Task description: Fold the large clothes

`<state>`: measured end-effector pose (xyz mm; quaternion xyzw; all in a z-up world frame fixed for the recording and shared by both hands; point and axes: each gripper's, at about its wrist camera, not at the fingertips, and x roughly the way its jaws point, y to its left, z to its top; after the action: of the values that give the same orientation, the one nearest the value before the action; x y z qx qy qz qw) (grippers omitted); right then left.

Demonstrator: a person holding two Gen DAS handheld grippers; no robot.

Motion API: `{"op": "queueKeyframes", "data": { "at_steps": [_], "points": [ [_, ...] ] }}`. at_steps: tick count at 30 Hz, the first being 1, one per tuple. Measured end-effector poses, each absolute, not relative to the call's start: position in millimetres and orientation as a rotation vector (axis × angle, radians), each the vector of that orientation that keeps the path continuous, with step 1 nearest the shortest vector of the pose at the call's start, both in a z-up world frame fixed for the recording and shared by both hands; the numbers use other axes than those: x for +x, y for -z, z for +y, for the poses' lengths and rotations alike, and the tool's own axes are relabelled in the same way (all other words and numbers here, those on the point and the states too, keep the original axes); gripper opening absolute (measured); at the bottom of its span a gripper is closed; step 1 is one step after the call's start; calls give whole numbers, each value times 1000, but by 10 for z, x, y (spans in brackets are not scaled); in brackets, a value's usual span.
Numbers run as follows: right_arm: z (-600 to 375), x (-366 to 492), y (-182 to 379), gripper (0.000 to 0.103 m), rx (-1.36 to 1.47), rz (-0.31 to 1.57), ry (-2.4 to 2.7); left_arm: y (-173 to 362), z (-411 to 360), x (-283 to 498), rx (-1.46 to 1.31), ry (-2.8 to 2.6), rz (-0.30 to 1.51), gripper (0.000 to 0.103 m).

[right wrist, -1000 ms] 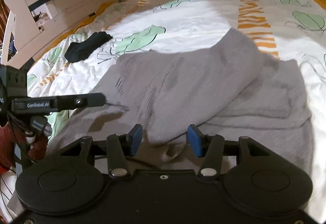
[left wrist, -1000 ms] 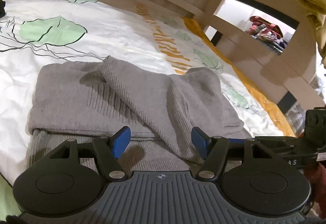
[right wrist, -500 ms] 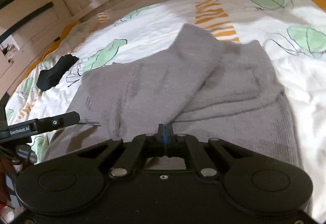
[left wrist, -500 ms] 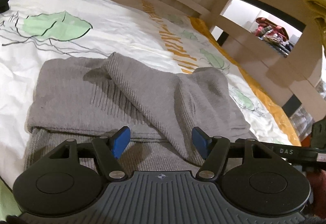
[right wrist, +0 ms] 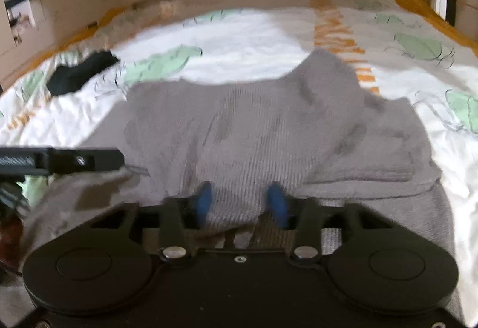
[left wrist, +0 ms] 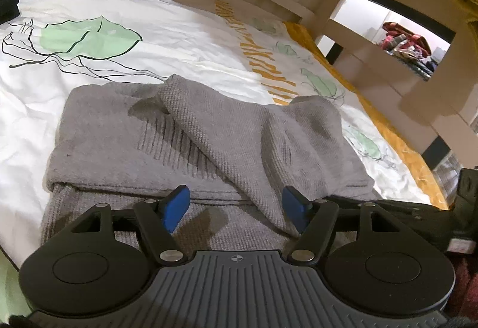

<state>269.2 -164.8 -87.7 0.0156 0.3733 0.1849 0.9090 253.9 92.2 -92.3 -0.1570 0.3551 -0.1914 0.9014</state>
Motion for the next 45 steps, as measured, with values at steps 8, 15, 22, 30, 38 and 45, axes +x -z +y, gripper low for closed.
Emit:
{"op": "queueKeyframes", "data": {
  "at_steps": [8,15,22,30,38,45],
  "points": [
    [-2179,2632,808,11,273,773,-330,937,893,2693,-374,389,731,68],
    [-2206,2670,895,13,340,805,-355,979,968,2934,-534,334,701,66],
    [-2229,2678,924,15,357,814,-359,1027,1058,3170,-597,274,710,4],
    [-2168,2585,767,10,510,802,-472,469,1278,3242,-459,336,628,4],
    [-1893,2551,1075,19,452,931,-505,1008,1408,3280,-469,232,787,5],
    [-2037,2609,891,62,446,865,-439,1086,1516,3264,-504,210,787,5]
  ]
}}
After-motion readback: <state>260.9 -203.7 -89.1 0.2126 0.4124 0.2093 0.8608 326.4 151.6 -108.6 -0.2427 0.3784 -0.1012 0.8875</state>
